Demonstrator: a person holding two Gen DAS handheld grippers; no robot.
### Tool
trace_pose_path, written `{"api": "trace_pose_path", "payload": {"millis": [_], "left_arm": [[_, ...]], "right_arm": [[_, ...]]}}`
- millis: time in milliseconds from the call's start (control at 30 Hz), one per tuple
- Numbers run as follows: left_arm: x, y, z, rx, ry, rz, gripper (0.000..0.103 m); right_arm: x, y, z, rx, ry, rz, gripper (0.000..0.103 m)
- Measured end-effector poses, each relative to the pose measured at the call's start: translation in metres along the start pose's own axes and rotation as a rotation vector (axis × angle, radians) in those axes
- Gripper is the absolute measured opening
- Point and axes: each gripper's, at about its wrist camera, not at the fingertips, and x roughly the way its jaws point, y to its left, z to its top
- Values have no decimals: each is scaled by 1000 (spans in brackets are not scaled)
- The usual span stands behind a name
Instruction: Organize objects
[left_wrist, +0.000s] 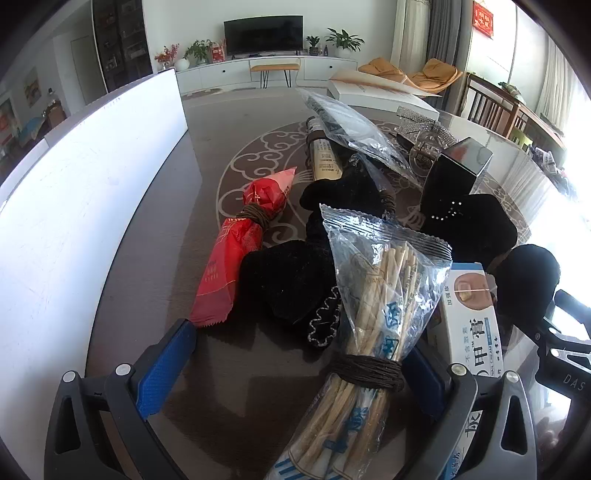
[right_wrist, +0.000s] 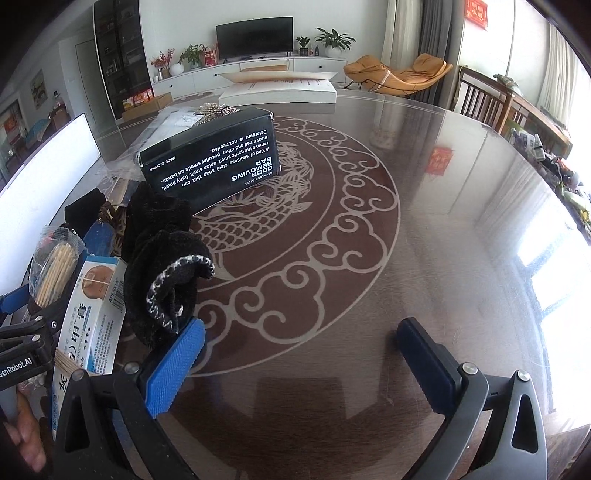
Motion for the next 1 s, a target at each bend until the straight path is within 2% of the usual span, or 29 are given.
{"api": "trace_pose_path", "payload": {"millis": [1000], "left_arm": [[1, 3, 4, 14, -7, -13, 103]], "right_arm": [[0, 0, -1, 1, -1, 2, 103]]}}
